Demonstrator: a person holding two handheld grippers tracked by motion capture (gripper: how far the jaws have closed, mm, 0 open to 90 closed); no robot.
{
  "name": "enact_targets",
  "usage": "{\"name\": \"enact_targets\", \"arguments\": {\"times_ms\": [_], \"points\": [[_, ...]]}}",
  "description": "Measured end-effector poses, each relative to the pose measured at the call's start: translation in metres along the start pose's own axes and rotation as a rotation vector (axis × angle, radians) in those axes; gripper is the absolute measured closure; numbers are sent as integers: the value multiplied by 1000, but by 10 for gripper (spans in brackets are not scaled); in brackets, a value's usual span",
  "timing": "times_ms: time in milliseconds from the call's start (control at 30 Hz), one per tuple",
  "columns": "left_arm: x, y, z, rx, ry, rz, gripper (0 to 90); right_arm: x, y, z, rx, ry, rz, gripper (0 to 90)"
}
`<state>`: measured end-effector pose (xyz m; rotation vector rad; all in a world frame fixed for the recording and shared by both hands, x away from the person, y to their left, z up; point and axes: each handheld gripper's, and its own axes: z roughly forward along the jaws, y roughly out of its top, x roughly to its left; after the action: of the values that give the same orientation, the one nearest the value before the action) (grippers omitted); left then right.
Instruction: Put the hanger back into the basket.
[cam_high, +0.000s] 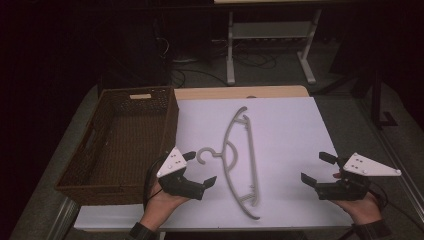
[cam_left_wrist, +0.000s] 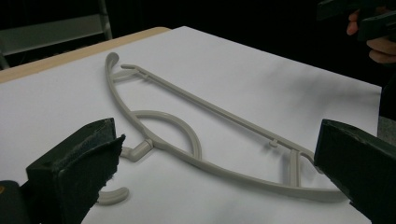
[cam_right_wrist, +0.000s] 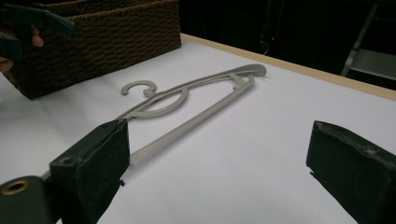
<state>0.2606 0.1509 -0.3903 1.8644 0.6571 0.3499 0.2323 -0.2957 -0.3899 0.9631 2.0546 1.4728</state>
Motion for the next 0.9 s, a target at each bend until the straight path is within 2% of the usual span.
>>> {"name": "enact_targets", "arguments": {"times_ms": [67,667,733,900], "points": [[0,0,1,4,1,-2,0,0,0,0,1,0,0,55],[0,2,28,156,28,-23,14,-2,0,2,9,-1,1,55],[1,3,30,177,28,-26,49,-2,0,3,12,0,-1,55],[4,3,42,231,36,-37,64,-2,0,4,16,1,2,55]]}}
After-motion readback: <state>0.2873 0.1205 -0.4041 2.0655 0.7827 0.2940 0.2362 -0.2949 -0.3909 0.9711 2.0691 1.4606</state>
